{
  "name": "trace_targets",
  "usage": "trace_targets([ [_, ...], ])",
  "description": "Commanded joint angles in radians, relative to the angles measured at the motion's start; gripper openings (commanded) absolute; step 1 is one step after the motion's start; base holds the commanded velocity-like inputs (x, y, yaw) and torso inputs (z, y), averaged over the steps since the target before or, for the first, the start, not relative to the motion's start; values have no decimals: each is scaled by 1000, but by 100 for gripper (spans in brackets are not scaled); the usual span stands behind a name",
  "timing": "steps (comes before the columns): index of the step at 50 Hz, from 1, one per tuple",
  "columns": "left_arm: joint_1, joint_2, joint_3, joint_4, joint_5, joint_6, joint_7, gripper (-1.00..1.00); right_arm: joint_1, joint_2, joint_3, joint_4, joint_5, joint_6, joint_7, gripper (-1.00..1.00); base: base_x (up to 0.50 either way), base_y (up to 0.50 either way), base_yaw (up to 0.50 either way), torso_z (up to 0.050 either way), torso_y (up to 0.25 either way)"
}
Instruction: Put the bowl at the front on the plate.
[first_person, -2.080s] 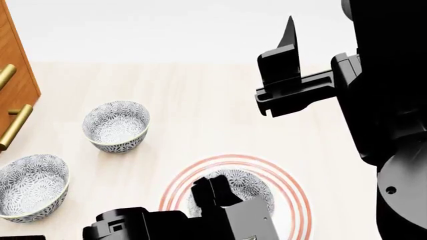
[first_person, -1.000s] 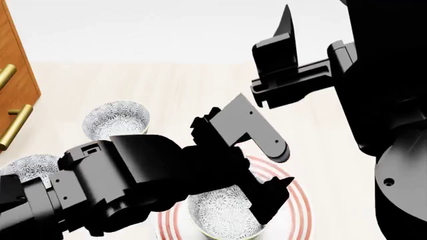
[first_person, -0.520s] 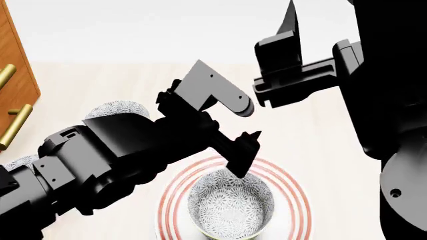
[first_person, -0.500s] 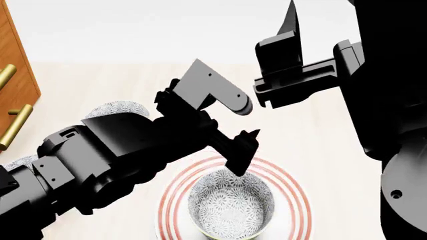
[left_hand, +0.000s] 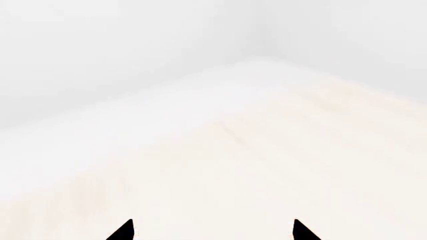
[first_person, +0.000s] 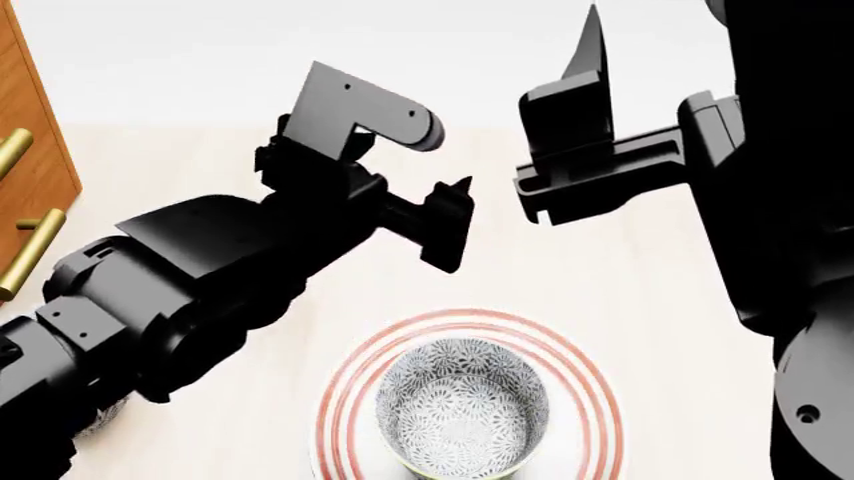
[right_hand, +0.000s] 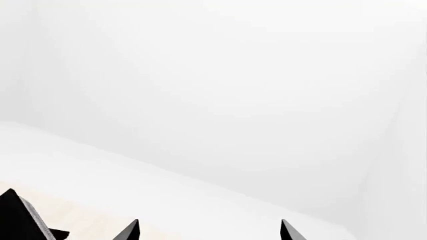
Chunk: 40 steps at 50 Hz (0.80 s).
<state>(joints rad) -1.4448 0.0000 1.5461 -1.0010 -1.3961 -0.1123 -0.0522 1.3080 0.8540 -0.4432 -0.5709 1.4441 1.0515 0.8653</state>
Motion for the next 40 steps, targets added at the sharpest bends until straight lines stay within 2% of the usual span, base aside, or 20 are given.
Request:
trace_targets([
  [1,-19,0,-30,-75,-101,65,-97,100,-18,9,5,-10,-3,-15,0,100,0,0,0,0,0],
  [13,-7,-5,-16,-115,-111,156,-81,100,-52,19,10,-8,-35,-45,-19,100,0,0,0,0,0],
  [16,-6,-46,-27,-47,-117,167,-119,100,-55,18,9,-10,-37,-47,-19,100,0,0,0,0,0],
  [19,0,-139,-37,146,-118,185,-206,100,-61,18,8,-11,-44,-52,-23,100,0,0,0,0,0],
  [23,9,-210,-45,289,-120,196,-253,100,-70,21,10,-16,-48,-59,-24,100,0,0,0,0,0],
  [40,34,-414,-76,695,-82,279,-442,100,-85,14,4,-20,-64,-75,-28,100,0,0,0,0,0],
])
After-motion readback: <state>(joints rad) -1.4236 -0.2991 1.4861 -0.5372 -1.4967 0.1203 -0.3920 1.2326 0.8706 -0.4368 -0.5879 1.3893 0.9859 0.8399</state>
